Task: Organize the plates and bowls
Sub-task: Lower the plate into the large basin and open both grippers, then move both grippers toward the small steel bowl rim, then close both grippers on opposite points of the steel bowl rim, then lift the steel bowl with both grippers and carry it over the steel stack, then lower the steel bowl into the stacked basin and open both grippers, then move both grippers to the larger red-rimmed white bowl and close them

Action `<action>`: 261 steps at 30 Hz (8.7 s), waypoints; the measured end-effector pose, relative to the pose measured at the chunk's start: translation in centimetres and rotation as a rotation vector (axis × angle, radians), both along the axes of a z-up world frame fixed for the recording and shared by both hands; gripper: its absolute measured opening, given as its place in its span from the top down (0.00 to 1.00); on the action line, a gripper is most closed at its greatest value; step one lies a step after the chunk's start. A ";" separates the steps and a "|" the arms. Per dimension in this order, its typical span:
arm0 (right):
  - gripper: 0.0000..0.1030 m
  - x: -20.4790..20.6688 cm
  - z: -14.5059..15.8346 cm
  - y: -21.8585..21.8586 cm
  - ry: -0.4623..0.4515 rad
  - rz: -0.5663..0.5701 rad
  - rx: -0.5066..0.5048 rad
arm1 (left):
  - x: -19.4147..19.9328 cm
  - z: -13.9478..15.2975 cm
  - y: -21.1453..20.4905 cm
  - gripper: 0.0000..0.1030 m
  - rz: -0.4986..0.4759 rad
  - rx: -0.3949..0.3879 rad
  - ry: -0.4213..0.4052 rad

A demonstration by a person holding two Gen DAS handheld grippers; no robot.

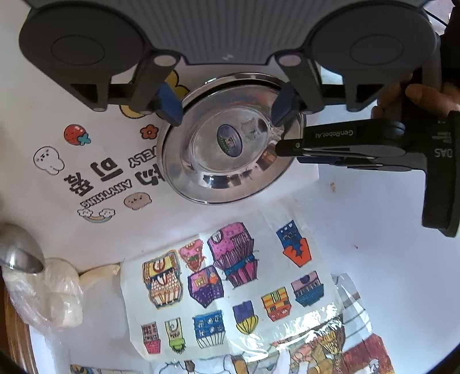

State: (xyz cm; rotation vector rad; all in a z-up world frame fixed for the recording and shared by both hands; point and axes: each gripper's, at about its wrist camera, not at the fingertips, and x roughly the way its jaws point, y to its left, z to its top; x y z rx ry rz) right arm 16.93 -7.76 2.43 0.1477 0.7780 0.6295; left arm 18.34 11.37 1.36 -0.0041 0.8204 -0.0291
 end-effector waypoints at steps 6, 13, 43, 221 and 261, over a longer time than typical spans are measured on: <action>0.14 -0.4 0.6 -0.7 -0.024 -0.013 0.012 | 0.1 0.8 0.0 0.24 0.026 0.003 -0.021; 0.00 -0.5 0.8 -3.1 -0.047 -0.067 0.041 | 0.6 2.9 -0.9 0.01 0.048 0.021 -0.084; 0.00 5.7 2.1 -23.8 -0.226 -0.534 -0.022 | 15.2 5.7 -20.3 0.01 -0.079 -0.091 -0.059; 0.02 -1.8 1.0 -23.1 -0.078 -0.394 -0.131 | 5.9 4.2 -20.1 0.01 -0.256 -0.070 0.090; 0.33 3.4 -4.1 -23.6 -0.115 -0.524 -0.171 | 13.2 -1.5 -29.7 0.45 -0.382 -0.070 0.280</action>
